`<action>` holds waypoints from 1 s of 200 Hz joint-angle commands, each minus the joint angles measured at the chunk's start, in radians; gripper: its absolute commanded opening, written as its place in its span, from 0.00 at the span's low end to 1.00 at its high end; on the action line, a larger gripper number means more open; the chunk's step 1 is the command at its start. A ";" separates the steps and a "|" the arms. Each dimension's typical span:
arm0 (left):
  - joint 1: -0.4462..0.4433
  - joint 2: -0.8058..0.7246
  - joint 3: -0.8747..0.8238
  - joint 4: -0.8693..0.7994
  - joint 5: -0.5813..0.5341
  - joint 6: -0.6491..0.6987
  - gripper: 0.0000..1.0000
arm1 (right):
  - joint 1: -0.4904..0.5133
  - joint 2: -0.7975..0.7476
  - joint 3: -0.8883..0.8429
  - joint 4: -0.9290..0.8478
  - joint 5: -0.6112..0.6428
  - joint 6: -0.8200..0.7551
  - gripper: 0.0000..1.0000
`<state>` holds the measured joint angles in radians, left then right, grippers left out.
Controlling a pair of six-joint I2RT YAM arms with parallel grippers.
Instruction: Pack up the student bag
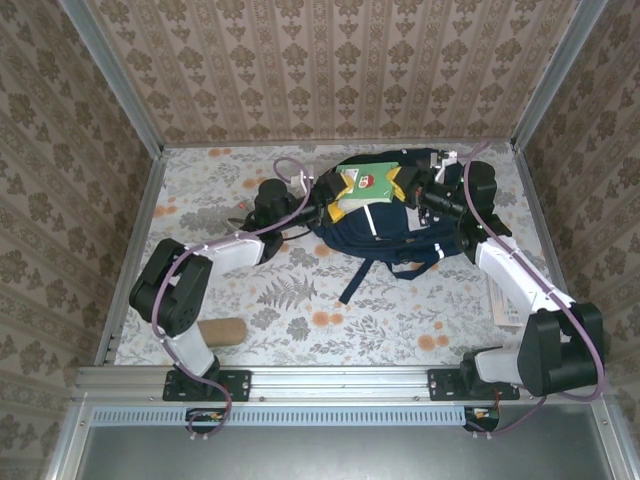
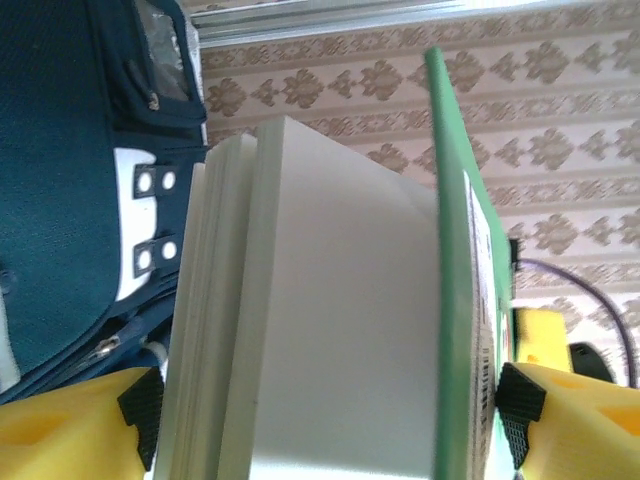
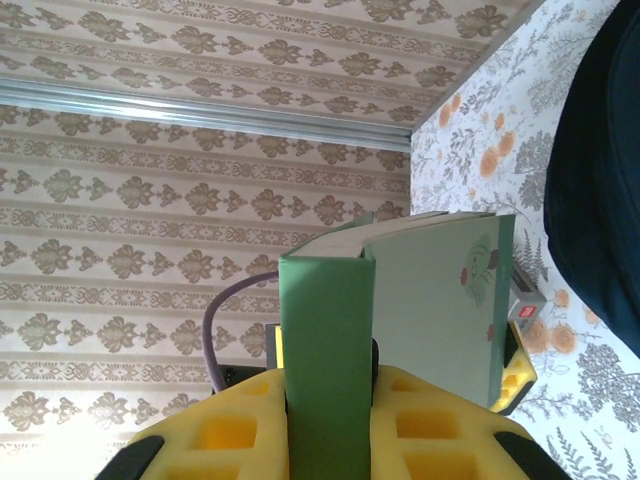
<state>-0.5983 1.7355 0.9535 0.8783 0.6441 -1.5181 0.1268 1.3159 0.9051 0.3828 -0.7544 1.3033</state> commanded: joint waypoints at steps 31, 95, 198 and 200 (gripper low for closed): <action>0.004 0.055 -0.014 0.291 0.015 -0.176 0.82 | 0.000 0.011 0.042 0.105 -0.043 0.024 0.00; 0.040 -0.020 -0.043 0.273 0.026 -0.135 0.57 | -0.005 0.036 0.026 0.046 -0.048 -0.035 0.00; 0.090 -0.050 -0.070 0.215 0.045 -0.080 0.00 | -0.004 0.042 0.122 -0.361 0.002 -0.350 0.47; 0.095 -0.055 -0.074 0.211 0.046 -0.078 0.00 | -0.004 0.043 0.127 -0.378 0.010 -0.365 0.47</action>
<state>-0.5468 1.7393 0.9115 1.0828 0.6731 -1.6409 0.1184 1.3643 0.9546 0.2276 -0.7830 1.1328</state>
